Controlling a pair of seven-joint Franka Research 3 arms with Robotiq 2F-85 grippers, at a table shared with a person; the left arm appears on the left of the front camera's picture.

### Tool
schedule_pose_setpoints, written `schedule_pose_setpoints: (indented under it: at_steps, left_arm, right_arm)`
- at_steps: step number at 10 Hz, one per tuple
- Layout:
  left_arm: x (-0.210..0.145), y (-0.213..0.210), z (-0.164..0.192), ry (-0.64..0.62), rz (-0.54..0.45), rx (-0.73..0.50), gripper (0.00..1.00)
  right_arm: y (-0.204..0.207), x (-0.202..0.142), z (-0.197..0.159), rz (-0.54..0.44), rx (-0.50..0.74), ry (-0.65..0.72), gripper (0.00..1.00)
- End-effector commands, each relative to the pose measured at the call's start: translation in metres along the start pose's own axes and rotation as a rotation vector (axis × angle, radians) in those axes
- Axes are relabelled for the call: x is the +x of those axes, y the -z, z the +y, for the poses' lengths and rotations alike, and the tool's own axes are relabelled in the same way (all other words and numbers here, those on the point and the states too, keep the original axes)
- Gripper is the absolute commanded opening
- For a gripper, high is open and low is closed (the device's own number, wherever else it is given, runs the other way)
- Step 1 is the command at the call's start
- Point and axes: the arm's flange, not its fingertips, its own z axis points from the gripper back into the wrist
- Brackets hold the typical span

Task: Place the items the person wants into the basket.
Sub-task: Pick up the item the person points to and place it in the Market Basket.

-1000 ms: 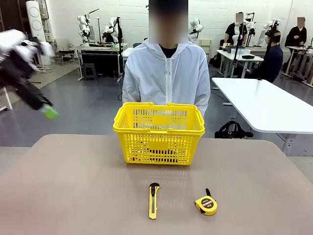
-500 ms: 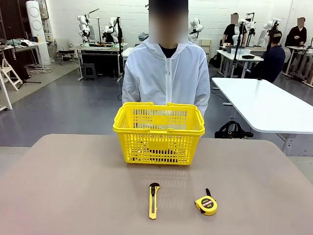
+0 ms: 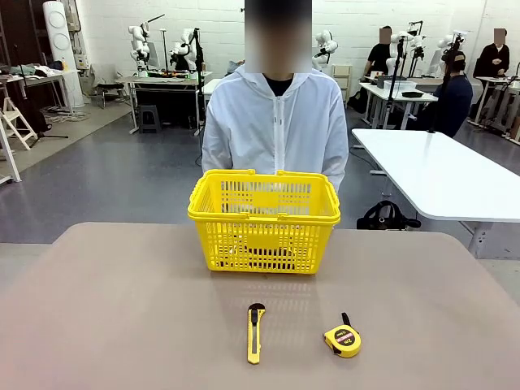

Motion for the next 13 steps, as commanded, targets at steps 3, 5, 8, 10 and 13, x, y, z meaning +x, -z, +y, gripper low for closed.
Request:
schedule_pose_setpoints:
  at_steps: [3,5,8,10,13]
  left_arm:
    - [0.029,0.026,-0.027,-0.11,0.14,0.132,1.0]
    - [0.035,0.028,-0.033,-0.104,0.154,0.144,1.0]
    - [0.042,0.032,-0.038,-0.165,0.192,0.19,1.0]
    - [0.038,0.023,-0.035,-0.132,0.171,0.159,1.0]
    - [0.038,0.023,-0.035,-0.132,0.171,0.159,1.0]
  right_arm:
    - [0.001,0.002,0.0,-0.033,0.016,-0.012,1.0]
    - [0.001,0.002,0.0,-0.033,0.016,-0.012,1.0]
    - [0.001,0.002,0.0,-0.033,0.016,-0.012,1.0]
    - [0.001,0.002,0.0,-0.033,0.016,-0.012,1.0]
    - [0.001,0.002,0.0,-0.033,0.016,-0.012,1.0]
